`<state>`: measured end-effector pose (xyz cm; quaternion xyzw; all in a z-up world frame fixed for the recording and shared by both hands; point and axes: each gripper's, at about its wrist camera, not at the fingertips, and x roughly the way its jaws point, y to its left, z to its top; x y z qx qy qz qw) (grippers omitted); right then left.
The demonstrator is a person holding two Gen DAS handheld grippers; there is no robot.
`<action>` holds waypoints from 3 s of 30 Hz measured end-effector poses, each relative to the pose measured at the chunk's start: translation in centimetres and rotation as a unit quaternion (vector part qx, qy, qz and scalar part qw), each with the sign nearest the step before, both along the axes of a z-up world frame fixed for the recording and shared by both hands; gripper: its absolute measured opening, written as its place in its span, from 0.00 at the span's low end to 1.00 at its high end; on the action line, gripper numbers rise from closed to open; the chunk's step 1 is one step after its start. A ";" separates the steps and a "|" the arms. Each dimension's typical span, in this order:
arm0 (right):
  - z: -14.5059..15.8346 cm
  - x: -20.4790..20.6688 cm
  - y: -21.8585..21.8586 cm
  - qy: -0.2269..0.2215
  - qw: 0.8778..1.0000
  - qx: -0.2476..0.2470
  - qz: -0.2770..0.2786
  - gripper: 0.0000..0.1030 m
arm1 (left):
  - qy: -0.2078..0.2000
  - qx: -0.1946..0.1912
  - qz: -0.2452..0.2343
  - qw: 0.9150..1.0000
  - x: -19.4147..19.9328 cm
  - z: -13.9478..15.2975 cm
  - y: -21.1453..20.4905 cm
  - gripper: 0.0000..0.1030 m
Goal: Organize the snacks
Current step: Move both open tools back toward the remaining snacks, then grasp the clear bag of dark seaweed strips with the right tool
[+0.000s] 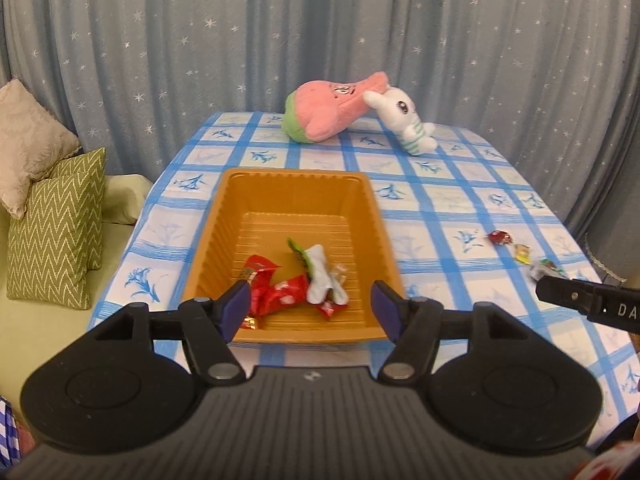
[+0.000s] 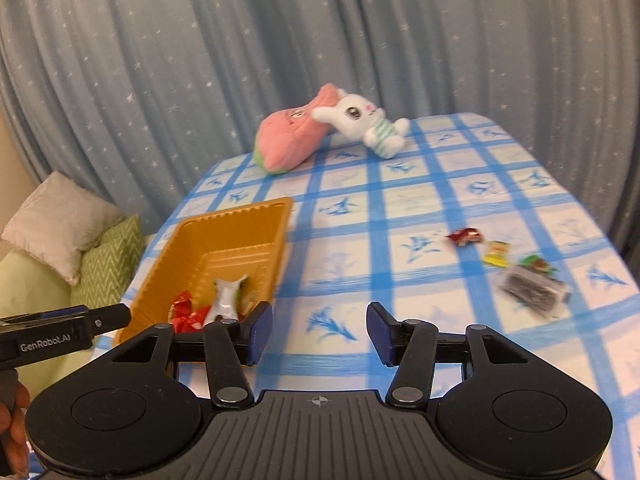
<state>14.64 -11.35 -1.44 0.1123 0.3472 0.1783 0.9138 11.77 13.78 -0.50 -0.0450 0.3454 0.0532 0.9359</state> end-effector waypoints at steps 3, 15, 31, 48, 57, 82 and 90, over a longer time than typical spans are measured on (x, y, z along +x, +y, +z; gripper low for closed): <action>0.3 -0.8 -1.8 -0.001 1.000 -0.002 -0.016 0.52 | -0.005 -0.003 -0.007 1.000 -0.6 0.5 -1.4 0.63; 1.0 -3.2 -8.4 -0.007 0.997 -0.029 -0.077 0.62 | -0.014 -0.026 -0.049 0.998 -1.1 0.7 -7.3 0.77; 0.5 -3.7 -15.2 0.003 0.990 -0.032 -0.135 0.66 | -0.003 -0.025 -0.108 0.994 0.8 -0.2 -14.3 0.83; -1.2 -2.2 -18.8 0.018 0.987 -0.028 -0.155 0.66 | 0.013 -0.020 -0.135 0.991 3.3 -1.6 -18.4 0.84; -3.4 1.1 -19.6 0.021 0.993 -0.047 -0.110 0.66 | 0.028 -0.017 -0.139 0.990 5.8 -3.7 -19.5 0.84; -11.9 13.4 -14.7 0.021 0.987 -0.139 0.076 0.66 | 0.055 -0.030 -0.125 0.990 13.2 -9.2 -18.6 0.84; -11.7 12.6 -13.4 0.024 0.986 -0.137 0.093 0.48 | 0.060 -0.042 -0.118 0.990 13.5 -10.1 -17.8 0.84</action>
